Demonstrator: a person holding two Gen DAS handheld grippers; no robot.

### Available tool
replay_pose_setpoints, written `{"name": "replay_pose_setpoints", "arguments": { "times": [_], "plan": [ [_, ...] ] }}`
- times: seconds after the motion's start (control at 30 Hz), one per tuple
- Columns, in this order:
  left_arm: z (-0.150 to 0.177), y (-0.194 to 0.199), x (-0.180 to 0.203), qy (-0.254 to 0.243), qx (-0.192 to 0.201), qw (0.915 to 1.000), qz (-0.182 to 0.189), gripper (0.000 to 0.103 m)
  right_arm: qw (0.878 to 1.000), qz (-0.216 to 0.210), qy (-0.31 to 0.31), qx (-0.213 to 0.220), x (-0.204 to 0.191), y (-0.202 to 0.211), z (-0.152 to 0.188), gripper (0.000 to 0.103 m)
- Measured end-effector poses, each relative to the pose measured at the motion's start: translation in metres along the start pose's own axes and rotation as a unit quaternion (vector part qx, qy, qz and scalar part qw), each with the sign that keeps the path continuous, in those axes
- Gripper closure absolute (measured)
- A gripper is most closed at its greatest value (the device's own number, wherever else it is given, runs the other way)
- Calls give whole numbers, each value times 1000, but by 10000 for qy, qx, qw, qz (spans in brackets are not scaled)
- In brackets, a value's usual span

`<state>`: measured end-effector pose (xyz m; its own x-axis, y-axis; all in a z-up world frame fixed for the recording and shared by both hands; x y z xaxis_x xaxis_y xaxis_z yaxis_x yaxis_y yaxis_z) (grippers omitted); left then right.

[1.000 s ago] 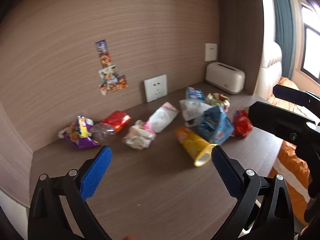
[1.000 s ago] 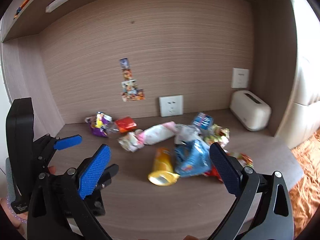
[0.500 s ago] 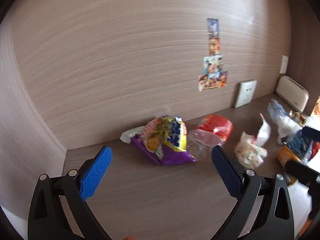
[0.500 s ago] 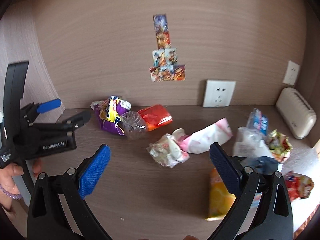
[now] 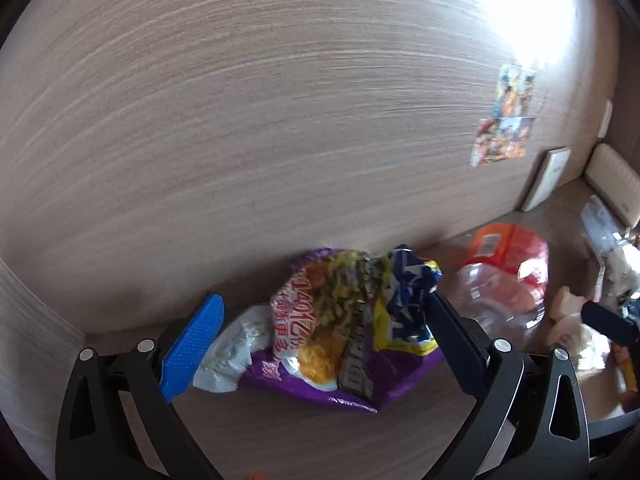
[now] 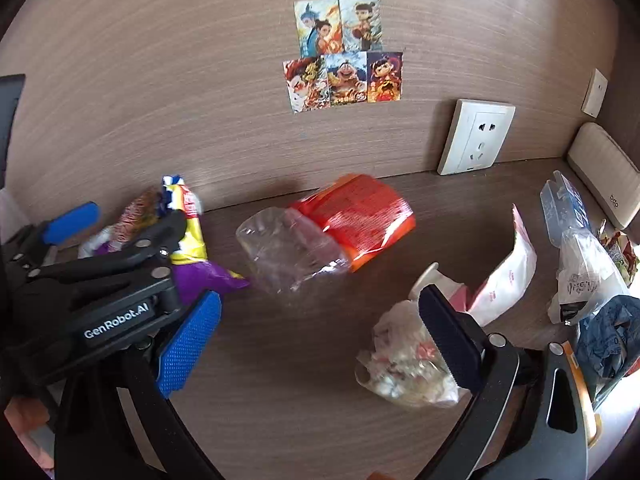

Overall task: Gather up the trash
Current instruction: 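Move both tools back to the desk toward the purple snack bag and bottle, then grasp the purple snack bag with the left tool while the right tool grasps the orange-labelled bottle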

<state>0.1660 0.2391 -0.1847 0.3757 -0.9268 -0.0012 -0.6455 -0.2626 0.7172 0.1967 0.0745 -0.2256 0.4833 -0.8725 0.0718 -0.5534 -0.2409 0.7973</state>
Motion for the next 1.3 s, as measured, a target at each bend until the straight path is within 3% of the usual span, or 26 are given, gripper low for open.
{"name": "replay_pose_setpoints", "arguments": {
  "times": [0.1,0.23,0.7,0.8,0.87,0.9,0.93,1.13,1.3],
  "plan": [
    [0,-7,-3,110,-120,9993,334,4,9998,198,-58,20,-3,-8,-5,4],
    [1,-16,-9,213,-203,9987,417,4,9986,515,-92,9,-4,-22,-11,4],
    [25,-30,-40,1128,-270,9904,745,6,9958,891,179,-62,-37,-61,-21,4],
    [27,-27,-54,1228,-229,9885,851,12,9963,825,255,49,-45,-58,-27,21],
    [25,-20,-54,1036,-154,9915,766,21,9951,901,346,213,-45,-52,-29,21],
    [23,-18,-55,921,-127,9934,677,26,9951,877,357,269,-45,-49,-29,32],
    [23,-16,-55,871,-128,9939,666,28,9954,850,357,246,-45,-48,-27,48],
    [28,-10,-58,707,-123,9959,555,32,9971,744,158,48,-27,-53,-15,58],
    [29,-9,-59,778,-109,9953,571,33,9953,923,306,0,-17,-54,-15,61]
  ]
}}
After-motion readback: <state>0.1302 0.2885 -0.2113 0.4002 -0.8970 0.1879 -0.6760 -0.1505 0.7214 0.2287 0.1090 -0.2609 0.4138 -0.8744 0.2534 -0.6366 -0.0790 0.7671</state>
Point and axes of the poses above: each gripper's, at about its wrist camera, not at the fingertips, and y roughly against the way its jaws point, x to its right, z to its underside, the point moved 9 cm from there along -y, roughly the way its jaws point, and after that the axes turned 7 degrees about z, right-handed, at the moved point
